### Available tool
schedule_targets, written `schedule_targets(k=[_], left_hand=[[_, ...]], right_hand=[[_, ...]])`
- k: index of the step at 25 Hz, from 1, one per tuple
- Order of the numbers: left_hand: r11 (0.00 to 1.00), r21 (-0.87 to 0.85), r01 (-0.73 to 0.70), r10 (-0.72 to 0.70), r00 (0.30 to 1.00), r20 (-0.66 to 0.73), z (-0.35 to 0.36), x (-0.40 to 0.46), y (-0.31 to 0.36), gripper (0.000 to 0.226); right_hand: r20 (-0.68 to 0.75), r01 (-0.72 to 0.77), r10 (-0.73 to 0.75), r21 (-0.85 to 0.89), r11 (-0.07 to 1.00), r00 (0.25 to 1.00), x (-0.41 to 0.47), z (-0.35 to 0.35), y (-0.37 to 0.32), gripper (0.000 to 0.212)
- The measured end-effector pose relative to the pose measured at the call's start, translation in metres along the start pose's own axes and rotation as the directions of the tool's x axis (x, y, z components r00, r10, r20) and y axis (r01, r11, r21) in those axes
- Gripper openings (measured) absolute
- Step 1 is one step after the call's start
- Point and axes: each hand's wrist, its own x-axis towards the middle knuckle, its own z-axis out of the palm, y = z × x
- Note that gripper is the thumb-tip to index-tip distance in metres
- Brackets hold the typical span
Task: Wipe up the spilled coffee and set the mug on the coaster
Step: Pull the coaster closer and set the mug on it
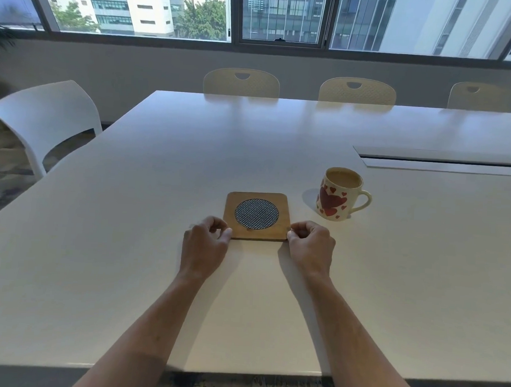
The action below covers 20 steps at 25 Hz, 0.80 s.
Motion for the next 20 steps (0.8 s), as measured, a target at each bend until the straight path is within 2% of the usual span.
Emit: schedule_targets(k=[5,9,12,15,20], left_hand=[[0.991,0.093,-0.099,0.081,0.98,0.183,-0.002,0.006,-0.004,0.053],[0.976,0.159,-0.148,0.099,0.954,0.283,-0.004,0.019,-0.012,0.073],[0.948,0.248,-0.202,0.118,0.942,0.315,-0.002,0.026,-0.019,0.078],[0.912,0.32,-0.256,0.144,0.931,0.335,0.002,0.026,-0.023,0.077],[0.898,0.331,-0.291,0.172,0.923,0.344,0.004,0.026,-0.027,0.075]], right_hand=[[0.02,0.018,-0.017,-0.025,1.0,1.0,-0.001,-0.001,0.0,0.014],[0.02,0.009,-0.01,0.028,1.0,1.0,0.0,-0.009,-0.002,0.008],[-0.159,-0.014,0.033,0.12,0.993,0.987,0.008,-0.023,-0.003,0.008],[-0.349,-0.022,0.101,0.223,0.975,0.932,0.024,-0.043,0.002,0.012],[-0.427,-0.036,0.15,0.264,0.964,0.892,0.057,-0.063,0.02,0.03]])
